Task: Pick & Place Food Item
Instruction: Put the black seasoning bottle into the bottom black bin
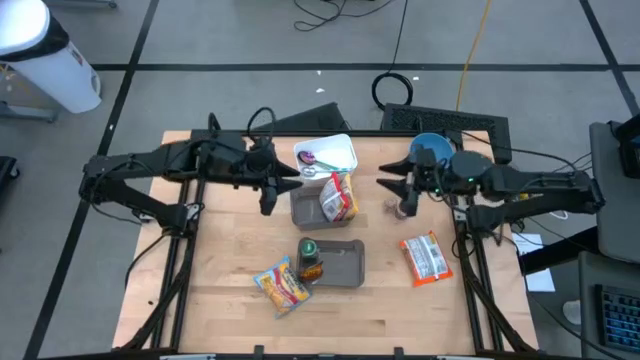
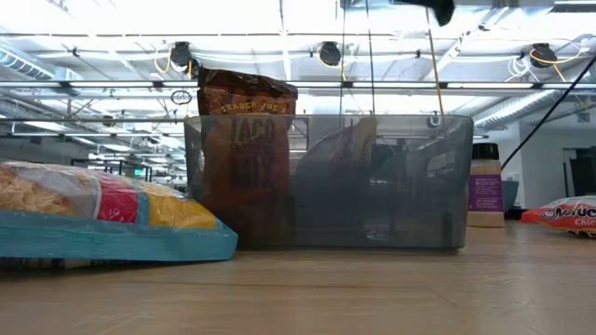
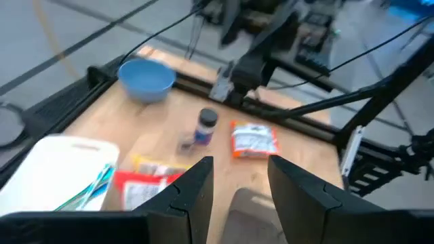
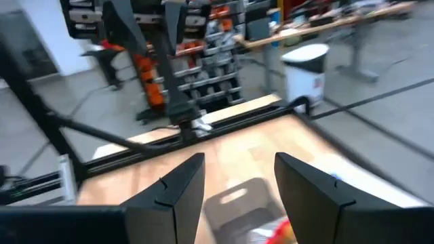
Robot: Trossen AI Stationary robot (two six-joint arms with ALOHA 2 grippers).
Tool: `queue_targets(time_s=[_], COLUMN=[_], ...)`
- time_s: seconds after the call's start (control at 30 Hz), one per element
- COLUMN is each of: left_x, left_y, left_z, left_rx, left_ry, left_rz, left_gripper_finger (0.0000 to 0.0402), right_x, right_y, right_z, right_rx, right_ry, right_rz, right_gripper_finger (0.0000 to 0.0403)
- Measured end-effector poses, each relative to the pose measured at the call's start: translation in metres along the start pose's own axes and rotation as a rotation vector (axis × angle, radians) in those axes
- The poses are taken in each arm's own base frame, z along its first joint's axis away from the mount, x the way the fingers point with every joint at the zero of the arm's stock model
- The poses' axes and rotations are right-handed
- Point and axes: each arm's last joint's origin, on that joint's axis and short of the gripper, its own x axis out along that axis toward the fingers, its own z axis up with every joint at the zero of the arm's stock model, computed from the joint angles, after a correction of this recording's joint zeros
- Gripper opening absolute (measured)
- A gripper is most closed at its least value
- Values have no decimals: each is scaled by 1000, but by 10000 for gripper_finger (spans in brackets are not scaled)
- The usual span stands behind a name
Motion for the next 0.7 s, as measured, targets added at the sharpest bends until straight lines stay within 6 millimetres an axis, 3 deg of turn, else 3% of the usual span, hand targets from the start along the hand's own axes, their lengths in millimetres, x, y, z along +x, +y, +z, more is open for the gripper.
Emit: queue_targets(time_s=[0.3,0.47,0.7], left_x=[-42,-53,-44], left_y=[10,8,13], left_z=[36,43,25], left_rx=[86,100,85], left_ry=[-29,-45,97], left_rz=[105,102,134], left_gripper_finger=[196,208,199], right_x=[-65,-83,-74], right_y=[-7,-13,-12], right_z=[33,20,-8], right_rx=[-12,58,88], right_ry=[-73,41,156], right_rz=[-136,-186,-204], right_gripper_finger=[171,171,171])
